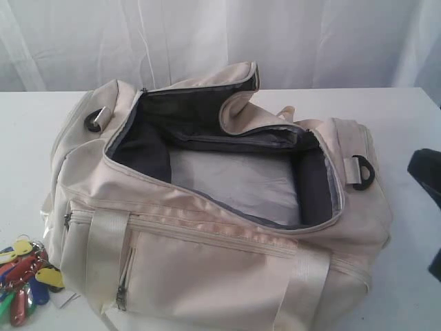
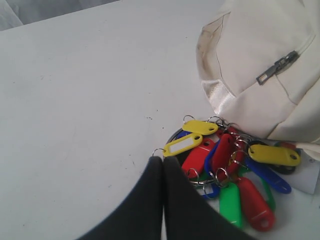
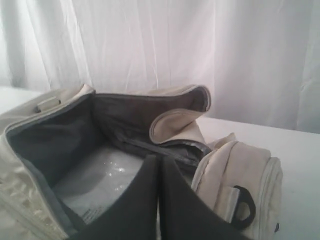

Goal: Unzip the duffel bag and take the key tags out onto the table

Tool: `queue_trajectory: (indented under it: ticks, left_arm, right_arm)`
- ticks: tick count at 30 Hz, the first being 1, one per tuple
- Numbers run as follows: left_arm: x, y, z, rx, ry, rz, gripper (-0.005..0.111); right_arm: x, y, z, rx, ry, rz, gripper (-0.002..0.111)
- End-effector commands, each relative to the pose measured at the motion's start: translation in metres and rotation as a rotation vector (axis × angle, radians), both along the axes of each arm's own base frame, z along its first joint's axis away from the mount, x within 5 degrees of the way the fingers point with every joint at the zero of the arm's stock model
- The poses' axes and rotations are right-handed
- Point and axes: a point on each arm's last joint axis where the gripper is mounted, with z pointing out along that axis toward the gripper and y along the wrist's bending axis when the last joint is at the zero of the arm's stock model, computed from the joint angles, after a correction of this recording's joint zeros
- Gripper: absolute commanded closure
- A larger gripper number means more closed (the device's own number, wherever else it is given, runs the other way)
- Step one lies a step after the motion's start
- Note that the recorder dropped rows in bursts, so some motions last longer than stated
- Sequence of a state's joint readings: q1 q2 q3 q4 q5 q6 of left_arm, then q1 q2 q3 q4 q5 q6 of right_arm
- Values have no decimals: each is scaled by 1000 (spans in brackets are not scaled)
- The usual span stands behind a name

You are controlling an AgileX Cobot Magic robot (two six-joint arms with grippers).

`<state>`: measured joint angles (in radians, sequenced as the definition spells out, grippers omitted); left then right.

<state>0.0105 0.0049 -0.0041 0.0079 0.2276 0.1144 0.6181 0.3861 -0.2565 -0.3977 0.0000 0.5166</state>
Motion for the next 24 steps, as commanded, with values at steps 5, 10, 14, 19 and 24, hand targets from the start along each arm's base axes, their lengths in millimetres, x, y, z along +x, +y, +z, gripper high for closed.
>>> queue_trajectory:
  ticks: [5,10,14,19,24]
  left_arm:
    - [0,0,-1,-4,3,2,107]
    - [0,0,-1,-4,3,2,107]
    - [0,0,-1,-4,3,2,107]
    - [0,0,-1,-4,3,2,107]
    - [0,0,-1,-4,3,2,107]
  right_arm:
    - [-14,-27,-42,370,-18,-212,108]
    - [-17,-30,-48,377,-42,-227,108]
    - [-23,-33,-48,391,-67,-241,108]
    - [-28,-35,-46,399,-105,-242,108]
    - [-24,-40,-62,269,19,-335,108]
